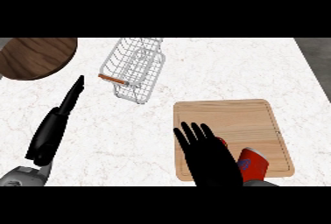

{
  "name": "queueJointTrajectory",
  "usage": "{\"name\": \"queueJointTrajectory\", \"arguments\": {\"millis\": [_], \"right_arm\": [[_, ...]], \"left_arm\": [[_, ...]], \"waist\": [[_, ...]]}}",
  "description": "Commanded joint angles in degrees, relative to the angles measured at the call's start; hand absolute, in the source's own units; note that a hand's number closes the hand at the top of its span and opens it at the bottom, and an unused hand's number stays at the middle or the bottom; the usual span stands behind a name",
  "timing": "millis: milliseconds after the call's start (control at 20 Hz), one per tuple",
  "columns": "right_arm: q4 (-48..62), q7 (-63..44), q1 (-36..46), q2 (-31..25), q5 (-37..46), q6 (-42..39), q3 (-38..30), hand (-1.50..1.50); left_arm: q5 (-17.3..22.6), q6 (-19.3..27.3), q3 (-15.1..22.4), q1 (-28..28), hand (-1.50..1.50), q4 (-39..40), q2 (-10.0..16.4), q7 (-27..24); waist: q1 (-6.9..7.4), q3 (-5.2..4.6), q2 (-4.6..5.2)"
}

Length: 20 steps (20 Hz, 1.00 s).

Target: Pick the tomato from the cutting board and place it in the tiered basket

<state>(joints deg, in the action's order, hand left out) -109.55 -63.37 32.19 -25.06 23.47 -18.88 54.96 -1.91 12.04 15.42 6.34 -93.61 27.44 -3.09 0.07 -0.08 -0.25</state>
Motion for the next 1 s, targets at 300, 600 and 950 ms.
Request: {"name": "queueJointTrajectory", "arguments": {"millis": [300,600,950], "right_arm": [[4.4,-9.4,-2.9,4.1,5.5,-6.2,-0.4,-1.50],[1.8,-6.7,-6.9,-1.0,4.6,-10.6,-1.7,-1.50],[0.6,-0.6,-9.4,-3.9,13.6,-6.1,-5.8,-1.50]], "left_arm": [[0.7,-3.3,-3.2,1.7,0.00,3.7,-0.4,-1.6],[-3.4,-0.7,-0.2,-3.6,0.00,-0.7,-2.7,-1.8],[-2.6,-3.3,-2.9,1.5,0.00,-1.6,-3.0,3.0]], "waist": [[-0.37,0.00,0.23],[-0.14,0.03,0.07],[-0.35,0.09,0.06]]}}
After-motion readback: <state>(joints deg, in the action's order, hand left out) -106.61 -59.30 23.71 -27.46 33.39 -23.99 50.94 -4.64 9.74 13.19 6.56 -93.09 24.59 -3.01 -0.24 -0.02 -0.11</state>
